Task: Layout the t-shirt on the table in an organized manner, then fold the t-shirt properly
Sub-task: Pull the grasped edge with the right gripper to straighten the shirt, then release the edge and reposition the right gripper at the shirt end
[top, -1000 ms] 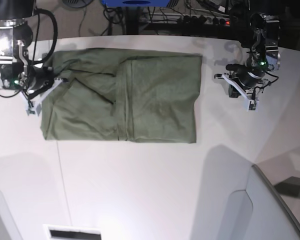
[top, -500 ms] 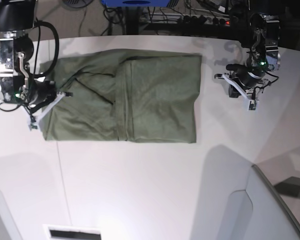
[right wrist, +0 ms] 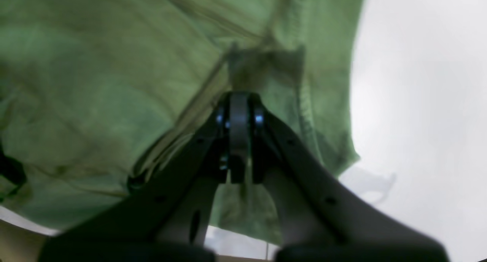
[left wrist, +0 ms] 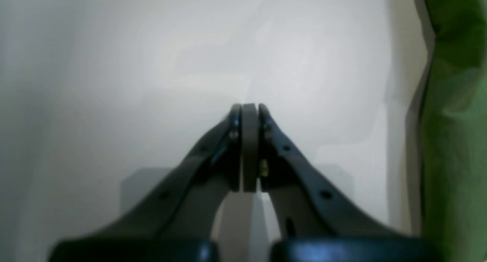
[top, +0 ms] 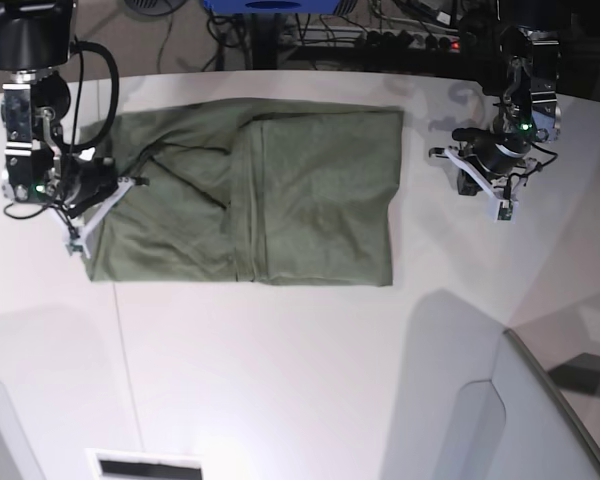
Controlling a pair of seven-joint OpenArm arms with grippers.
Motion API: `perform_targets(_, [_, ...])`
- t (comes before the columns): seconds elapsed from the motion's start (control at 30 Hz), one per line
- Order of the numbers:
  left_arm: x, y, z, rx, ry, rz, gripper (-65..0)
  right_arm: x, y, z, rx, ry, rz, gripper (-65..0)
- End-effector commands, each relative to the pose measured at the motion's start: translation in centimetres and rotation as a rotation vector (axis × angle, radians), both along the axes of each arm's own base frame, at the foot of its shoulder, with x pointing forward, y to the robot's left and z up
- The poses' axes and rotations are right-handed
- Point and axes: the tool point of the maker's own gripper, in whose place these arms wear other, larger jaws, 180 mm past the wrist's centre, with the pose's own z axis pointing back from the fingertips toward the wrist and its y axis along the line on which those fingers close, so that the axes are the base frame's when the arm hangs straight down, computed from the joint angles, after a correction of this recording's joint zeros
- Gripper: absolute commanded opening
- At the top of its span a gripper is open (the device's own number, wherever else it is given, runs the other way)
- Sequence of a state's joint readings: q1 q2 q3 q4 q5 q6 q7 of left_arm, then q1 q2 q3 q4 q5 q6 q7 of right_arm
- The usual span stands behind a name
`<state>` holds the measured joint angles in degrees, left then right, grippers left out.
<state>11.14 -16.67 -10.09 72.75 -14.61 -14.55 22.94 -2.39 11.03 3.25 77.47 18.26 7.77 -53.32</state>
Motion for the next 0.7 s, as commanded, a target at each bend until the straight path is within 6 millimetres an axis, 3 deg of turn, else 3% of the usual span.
perform_targets(0.0, [1.0, 0.8, 1.1, 0.016, -0.043, 0.002, -65.0, 1.2, -0.2, 0.8, 0.000, -0.035, -0.001, -65.0])
perform_targets(0.27, [1.0, 0.8, 1.1, 0.016, -0.043, 0.002, -65.0, 2.6, 0.4, 1.7, 0.007, -0.072, 0.004, -64.5])
perform_targets(0.5, [1.0, 0.8, 1.1, 0.016, -0.043, 0.002, -65.0, 3.2, 0.1, 2.1, 0.003, -0.082, 0.003, -51.8])
perform_targets(0.67, [1.0, 0.8, 1.1, 0.016, -0.043, 0.002, -65.0, 3.3, 0.1, 2.1, 0.004, -0.086, -0.001, -51.6])
